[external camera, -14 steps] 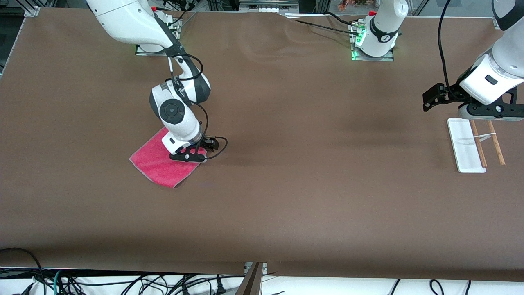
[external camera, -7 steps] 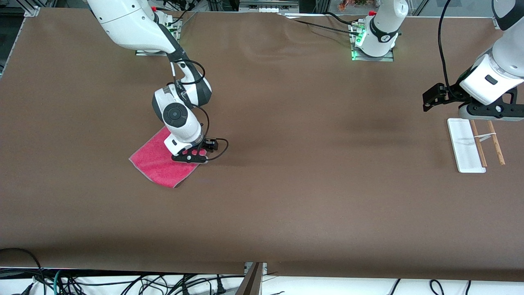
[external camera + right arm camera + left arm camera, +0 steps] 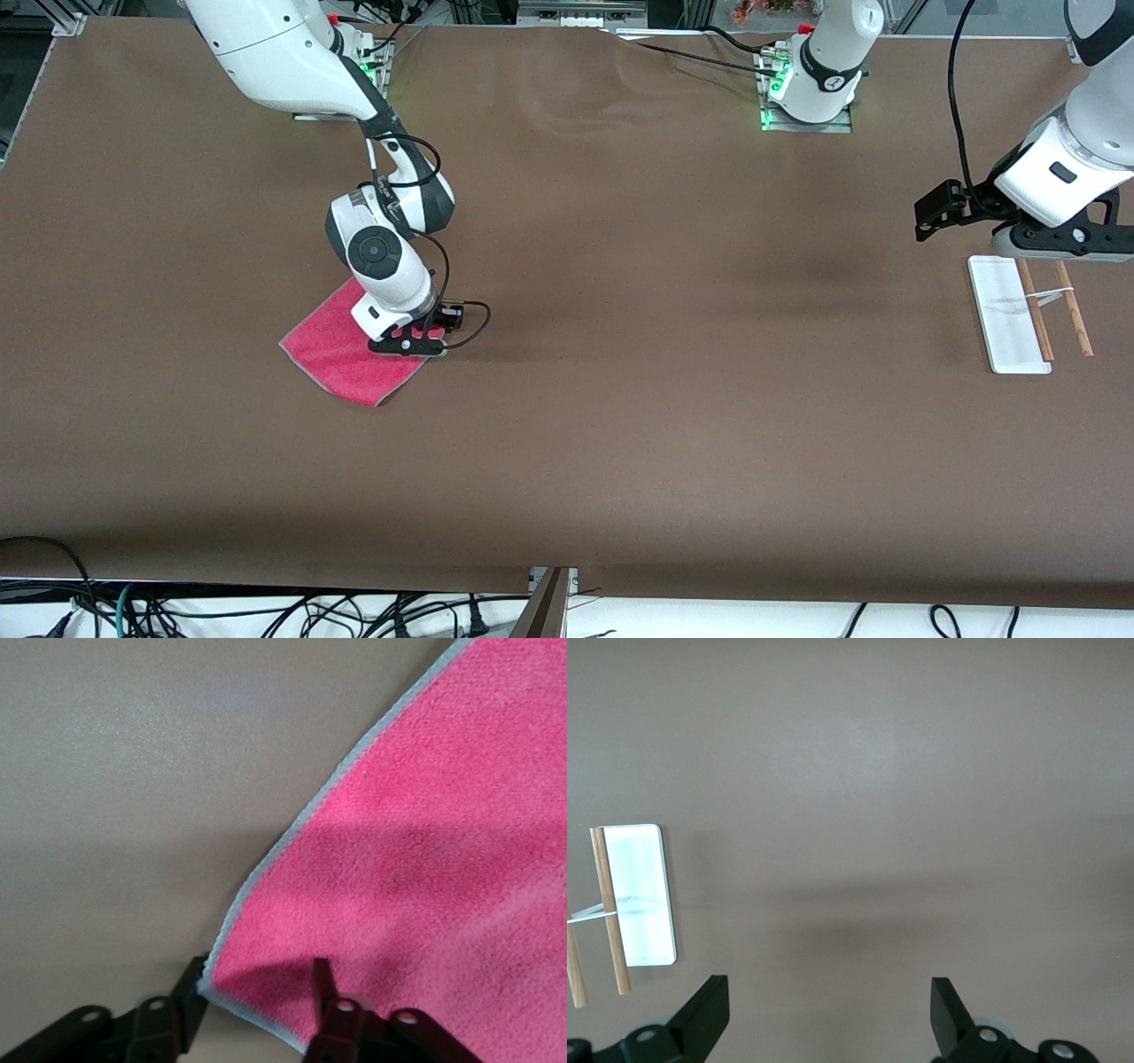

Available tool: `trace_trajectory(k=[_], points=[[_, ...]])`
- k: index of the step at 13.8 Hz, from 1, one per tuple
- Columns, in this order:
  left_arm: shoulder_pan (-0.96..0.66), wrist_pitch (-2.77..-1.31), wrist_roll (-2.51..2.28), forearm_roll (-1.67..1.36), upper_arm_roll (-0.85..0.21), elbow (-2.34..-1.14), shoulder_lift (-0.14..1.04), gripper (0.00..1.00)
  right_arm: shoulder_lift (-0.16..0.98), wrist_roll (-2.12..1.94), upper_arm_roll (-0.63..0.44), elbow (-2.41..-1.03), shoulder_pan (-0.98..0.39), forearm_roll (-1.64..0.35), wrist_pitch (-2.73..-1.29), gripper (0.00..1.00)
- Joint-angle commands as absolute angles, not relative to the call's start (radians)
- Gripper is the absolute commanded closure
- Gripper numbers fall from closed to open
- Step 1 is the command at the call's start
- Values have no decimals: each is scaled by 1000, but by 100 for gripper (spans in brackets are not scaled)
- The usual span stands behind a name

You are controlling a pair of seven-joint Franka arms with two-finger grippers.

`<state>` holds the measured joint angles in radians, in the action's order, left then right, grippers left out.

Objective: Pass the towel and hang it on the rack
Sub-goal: 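Close the right gripper on the towel corner and lift it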

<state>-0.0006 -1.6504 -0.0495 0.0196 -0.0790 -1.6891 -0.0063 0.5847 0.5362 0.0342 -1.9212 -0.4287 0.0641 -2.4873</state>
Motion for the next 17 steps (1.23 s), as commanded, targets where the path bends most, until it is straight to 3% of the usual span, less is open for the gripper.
trace_trajectory(k=[1,4,10,17], points=[[11,-1640,-23,20,-87,-1667,2,0,597,526,41,-1908,-419,80,-2493,76],[11,-1640,-23,20,-87,-1667,2,0,597,528,41,-1908,-417,80,-2491,100],[11,-1640,-23,20,-87,-1667,2,0,586,531,46,-1859,-414,54,-2415,100],[11,-1640,-25,20,-87,-1667,2,0,580,555,48,-1567,-431,-224,-2024,100]])
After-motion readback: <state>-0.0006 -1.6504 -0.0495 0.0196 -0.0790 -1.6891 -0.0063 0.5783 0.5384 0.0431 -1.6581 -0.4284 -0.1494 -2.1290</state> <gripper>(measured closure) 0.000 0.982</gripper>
